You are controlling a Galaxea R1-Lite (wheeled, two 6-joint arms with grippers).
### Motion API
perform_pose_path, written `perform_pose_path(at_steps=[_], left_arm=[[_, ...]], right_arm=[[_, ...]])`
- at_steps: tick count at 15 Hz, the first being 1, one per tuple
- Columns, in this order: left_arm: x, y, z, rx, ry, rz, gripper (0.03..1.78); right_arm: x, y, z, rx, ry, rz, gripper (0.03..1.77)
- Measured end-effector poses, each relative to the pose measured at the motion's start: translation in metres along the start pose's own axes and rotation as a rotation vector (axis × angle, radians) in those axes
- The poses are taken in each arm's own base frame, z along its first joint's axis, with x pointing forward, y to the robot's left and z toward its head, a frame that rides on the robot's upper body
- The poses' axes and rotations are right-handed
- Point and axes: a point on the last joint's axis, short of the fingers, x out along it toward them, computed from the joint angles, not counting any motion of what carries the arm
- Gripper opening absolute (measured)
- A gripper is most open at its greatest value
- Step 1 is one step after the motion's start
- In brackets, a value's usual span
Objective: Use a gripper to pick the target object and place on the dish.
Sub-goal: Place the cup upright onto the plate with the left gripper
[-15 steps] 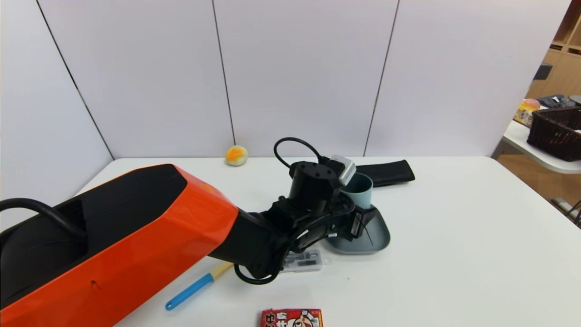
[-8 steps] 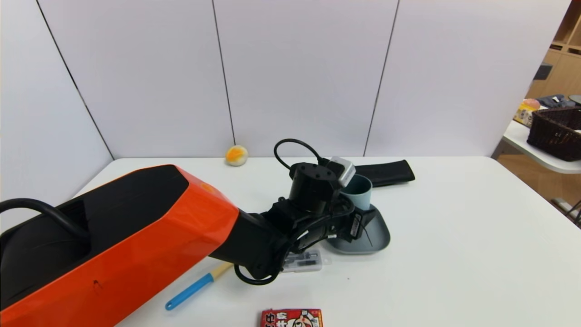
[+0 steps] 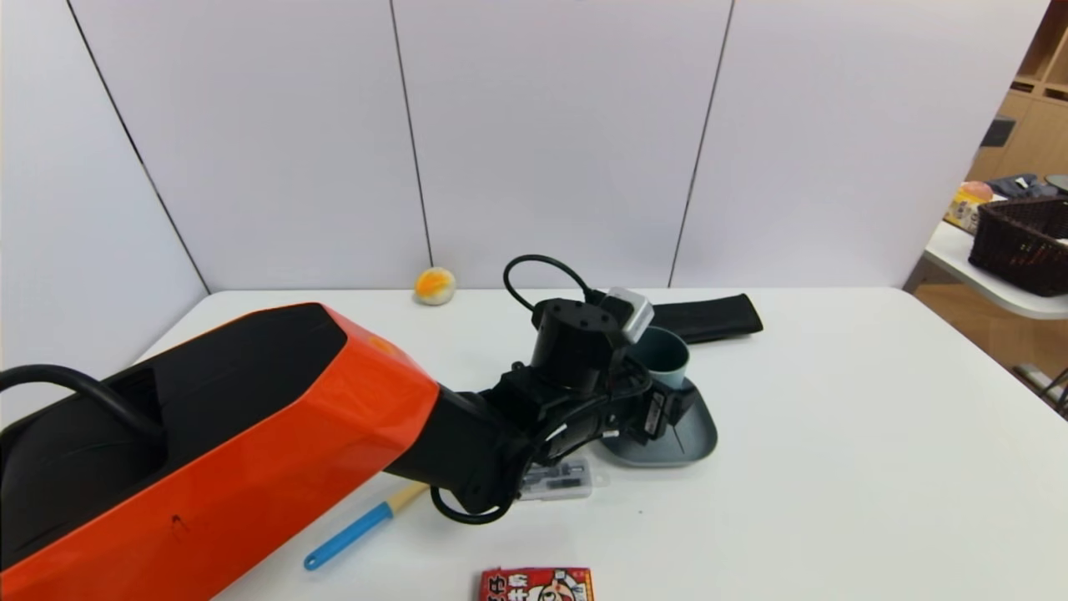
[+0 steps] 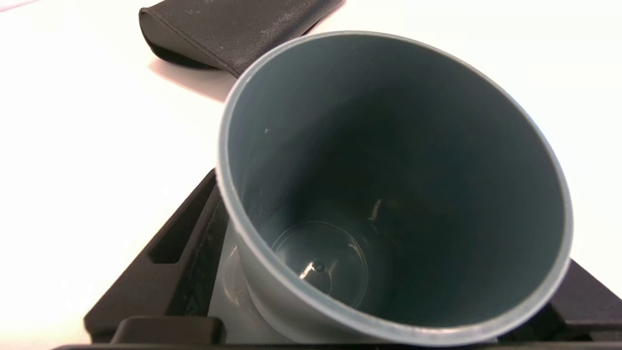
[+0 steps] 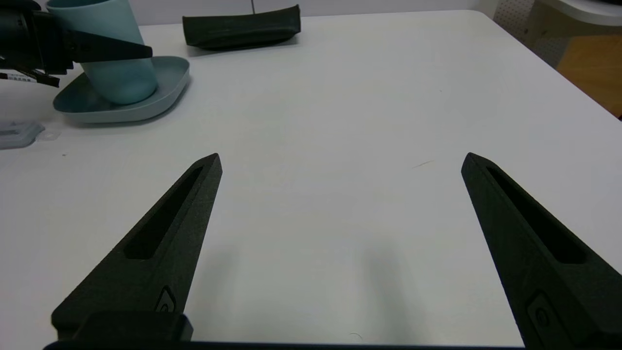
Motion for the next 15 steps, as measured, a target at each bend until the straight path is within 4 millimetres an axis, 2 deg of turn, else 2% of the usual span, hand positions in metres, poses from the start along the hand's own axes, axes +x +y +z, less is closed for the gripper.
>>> perform_pose_path(at_steps=[6, 15], left_arm=[[-0.005, -0.002, 0.010, 0.002, -0.023, -0.002, 1.60], [-0.040, -0.008, 0.059, -0.002, -0.152, 0.043, 1.67]], right_arm=[[0.000, 0.000, 0.000, 0.000, 0.000, 0.000, 1.71], [0.000, 0.000, 0.000, 0.000, 0.000, 0.000, 1.71]])
